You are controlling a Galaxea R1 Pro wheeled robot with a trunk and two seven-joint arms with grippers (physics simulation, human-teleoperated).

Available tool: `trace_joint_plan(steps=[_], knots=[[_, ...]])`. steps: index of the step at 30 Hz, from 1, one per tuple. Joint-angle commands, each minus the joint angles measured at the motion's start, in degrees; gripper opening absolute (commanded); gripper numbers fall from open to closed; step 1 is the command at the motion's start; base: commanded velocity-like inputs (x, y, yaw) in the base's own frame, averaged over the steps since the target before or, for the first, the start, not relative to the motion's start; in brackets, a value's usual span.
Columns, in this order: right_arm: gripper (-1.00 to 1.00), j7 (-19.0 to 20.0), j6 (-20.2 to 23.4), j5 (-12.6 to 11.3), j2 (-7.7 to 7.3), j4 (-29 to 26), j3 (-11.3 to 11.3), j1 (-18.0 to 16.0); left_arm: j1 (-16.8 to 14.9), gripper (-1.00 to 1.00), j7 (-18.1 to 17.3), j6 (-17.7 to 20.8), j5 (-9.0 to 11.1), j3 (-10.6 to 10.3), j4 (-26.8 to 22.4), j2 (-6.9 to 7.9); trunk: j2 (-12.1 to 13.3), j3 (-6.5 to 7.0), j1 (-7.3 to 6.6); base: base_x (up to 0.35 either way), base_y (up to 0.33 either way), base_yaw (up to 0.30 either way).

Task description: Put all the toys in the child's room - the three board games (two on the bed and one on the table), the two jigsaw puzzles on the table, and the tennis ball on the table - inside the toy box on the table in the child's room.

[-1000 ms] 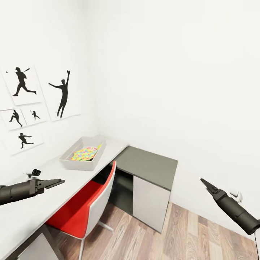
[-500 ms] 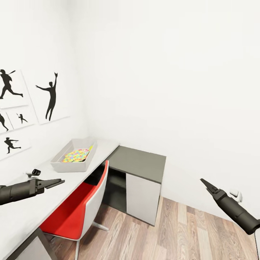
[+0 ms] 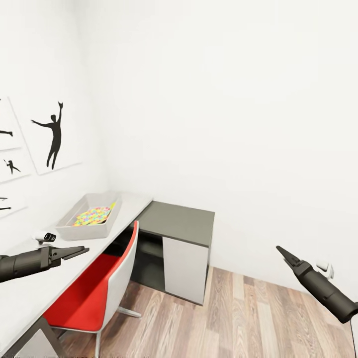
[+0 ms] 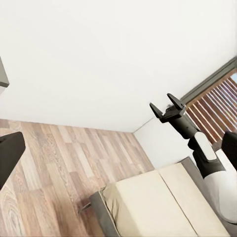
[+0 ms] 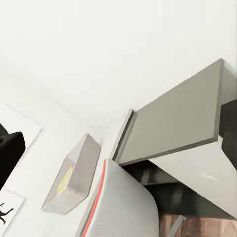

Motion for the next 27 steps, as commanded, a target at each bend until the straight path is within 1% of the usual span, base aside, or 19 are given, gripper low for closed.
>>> trace_joint_plan(steps=[1, 7, 10, 14, 27], knots=[[1.0, 0.1, 0.3, -0.1, 0.0, 0.0, -0.1, 0.0, 0.0, 1.0, -0.2, 0.6, 0.0, 0.0, 0.0, 0.01, 0.0, -0.03, 0.0, -0.14, 0.0, -0.054], [1.0, 0.1, 0.3, -0.2, -0.03, 0.1, -0.1, 0.0, 0.0, 1.0, -0.2, 0.6, 0.0, 0.0, 0.0, 0.01, 0.0, -0.34, 0.0, -0.141, 0.0, -0.142], [1.0, 0.1, 0.3, -0.1, -0.07, 1.2, -0.1, 0.0, 0.0, 1.0, -0.2, 0.6, 0.0, 0.0, 0.0, 0.01, 0.0, -0.55, 0.0, -0.149, 0.0, -0.18], [1.0, 0.1, 0.3, -0.1, -0.11, 2.3, -0.1, 0.0, 0.0, 1.0, -0.2, 0.6, 0.0, 0.0, 0.0, 0.01, 0.0, -0.82, 0.0, -0.159, 0.0, -0.199], [1.0, 0.1, 0.3, -0.1, -0.02, 2.6, -0.2, 0.0, 0.0, 1.0, -0.2, 0.6, -0.1, 0.0, 0.0, 0.01, 0.0, -1.68, 0.0, -0.136, 0.0, -0.213]])
